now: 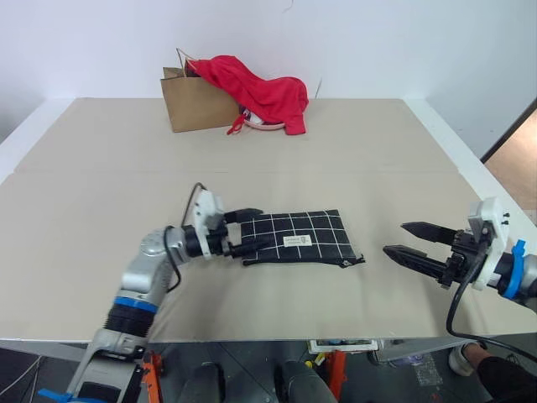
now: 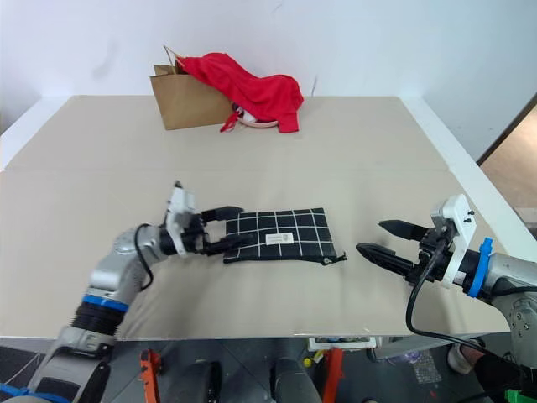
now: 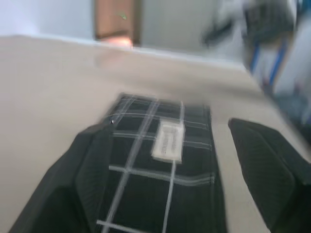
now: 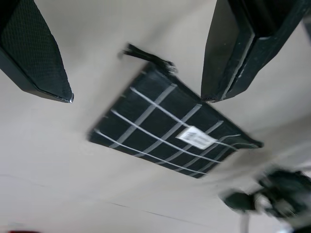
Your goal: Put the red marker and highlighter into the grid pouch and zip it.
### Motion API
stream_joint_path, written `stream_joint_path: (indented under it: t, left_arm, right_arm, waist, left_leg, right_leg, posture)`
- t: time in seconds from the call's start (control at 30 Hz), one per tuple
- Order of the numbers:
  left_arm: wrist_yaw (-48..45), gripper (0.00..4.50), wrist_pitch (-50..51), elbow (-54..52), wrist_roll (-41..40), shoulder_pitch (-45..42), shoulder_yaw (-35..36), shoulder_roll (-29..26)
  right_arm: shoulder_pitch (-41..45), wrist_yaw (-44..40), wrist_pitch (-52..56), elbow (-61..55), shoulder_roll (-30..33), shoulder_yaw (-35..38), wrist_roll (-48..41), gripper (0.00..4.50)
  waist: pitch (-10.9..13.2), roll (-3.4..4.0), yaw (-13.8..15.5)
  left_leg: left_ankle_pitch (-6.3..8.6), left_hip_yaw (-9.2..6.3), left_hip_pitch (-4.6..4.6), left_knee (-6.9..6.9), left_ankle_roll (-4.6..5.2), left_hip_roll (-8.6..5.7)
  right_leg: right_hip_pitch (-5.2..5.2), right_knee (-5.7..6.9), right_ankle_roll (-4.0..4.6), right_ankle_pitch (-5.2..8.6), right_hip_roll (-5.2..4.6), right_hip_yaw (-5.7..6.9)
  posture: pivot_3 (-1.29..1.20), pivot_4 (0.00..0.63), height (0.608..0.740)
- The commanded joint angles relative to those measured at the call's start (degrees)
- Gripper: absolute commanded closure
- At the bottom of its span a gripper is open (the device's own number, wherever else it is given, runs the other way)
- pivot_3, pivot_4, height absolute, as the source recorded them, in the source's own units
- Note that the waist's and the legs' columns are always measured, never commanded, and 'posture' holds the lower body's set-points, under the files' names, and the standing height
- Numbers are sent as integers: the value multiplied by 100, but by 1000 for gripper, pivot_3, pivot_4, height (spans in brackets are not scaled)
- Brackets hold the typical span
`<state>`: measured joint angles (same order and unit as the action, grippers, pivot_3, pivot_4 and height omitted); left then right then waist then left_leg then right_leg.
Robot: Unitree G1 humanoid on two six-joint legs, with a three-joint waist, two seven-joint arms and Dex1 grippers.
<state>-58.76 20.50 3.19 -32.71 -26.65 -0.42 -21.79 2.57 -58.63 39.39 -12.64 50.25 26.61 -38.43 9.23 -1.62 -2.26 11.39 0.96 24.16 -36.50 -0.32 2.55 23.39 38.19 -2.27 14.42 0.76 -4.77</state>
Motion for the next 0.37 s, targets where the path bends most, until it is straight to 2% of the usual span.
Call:
stream_joint_path:
  t: [0.03, 0.2, 0.37]
  left_arm:
    - [824, 564, 1476, -987, -803, 262, 785, -552]
    - [1624, 564, 2298, -1313, -1252, 830, 1864, -1190]
    - [1999, 564, 2338, -1304, -1337, 1174, 2468, -1353]
  right_arm:
    - [178, -20, -259, 221, 107, 67, 74, 0]
    - [422, -10, -549, 741, 84, 9, 221, 0]
    - [647, 20, -722, 1100, 2, -157, 320, 0]
  waist:
    - [0, 2, -24]
    - [1, 1, -44]
    - [1, -1, -35]
  left_leg:
    - [0, -1, 0, 0, 0, 3]
    - [0, 3, -9, 1, 0, 4]
    - [0, 5, -8, 1, -1, 0]
  right_leg:
    - [-2, -1, 2, -1, 1, 0]
    - [-5, 0, 7, 1, 1, 0]
    - [-5, -2, 8, 3, -5, -1]
  posture:
    - [0, 150, 740]
    - [0, 150, 740]
    - [0, 150, 740]
